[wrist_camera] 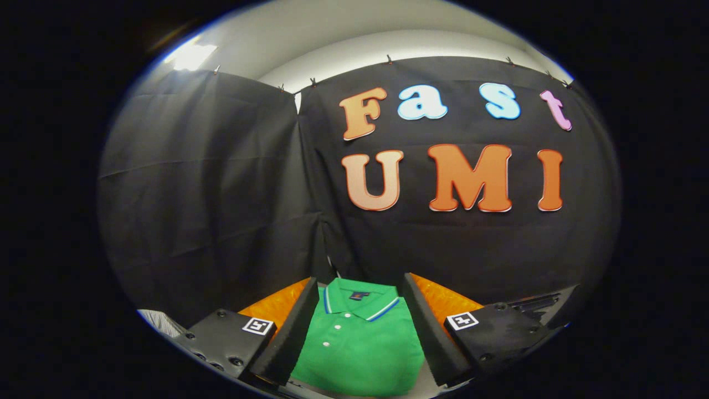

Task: Put the clothes into the washing machine and then close the washing machine lid.

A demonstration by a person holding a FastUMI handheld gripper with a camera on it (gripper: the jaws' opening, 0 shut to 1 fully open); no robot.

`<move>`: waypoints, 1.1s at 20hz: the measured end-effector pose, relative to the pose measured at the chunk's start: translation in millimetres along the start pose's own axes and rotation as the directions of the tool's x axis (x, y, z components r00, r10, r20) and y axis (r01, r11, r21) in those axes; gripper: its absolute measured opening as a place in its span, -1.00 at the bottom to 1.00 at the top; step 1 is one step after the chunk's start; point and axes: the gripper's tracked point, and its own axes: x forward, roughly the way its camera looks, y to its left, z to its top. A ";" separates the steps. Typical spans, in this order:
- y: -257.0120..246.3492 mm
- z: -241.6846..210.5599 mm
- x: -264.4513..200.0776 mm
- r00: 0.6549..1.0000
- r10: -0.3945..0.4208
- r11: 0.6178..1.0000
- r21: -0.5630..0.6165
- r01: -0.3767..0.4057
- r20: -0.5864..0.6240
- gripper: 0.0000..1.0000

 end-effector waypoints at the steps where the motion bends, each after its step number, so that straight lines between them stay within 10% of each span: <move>1: 9.5 -10.5 15.0 1.000 0.007 1.000 0.002 -0.007 -0.028 0.95; 13: -13.2 -169.8 78.4 0.887 -0.167 0.975 0.065 0.215 -0.430 0.96; 22: -10.7 -168.5 77.5 0.931 -0.123 0.985 0.069 0.156 -0.343 0.96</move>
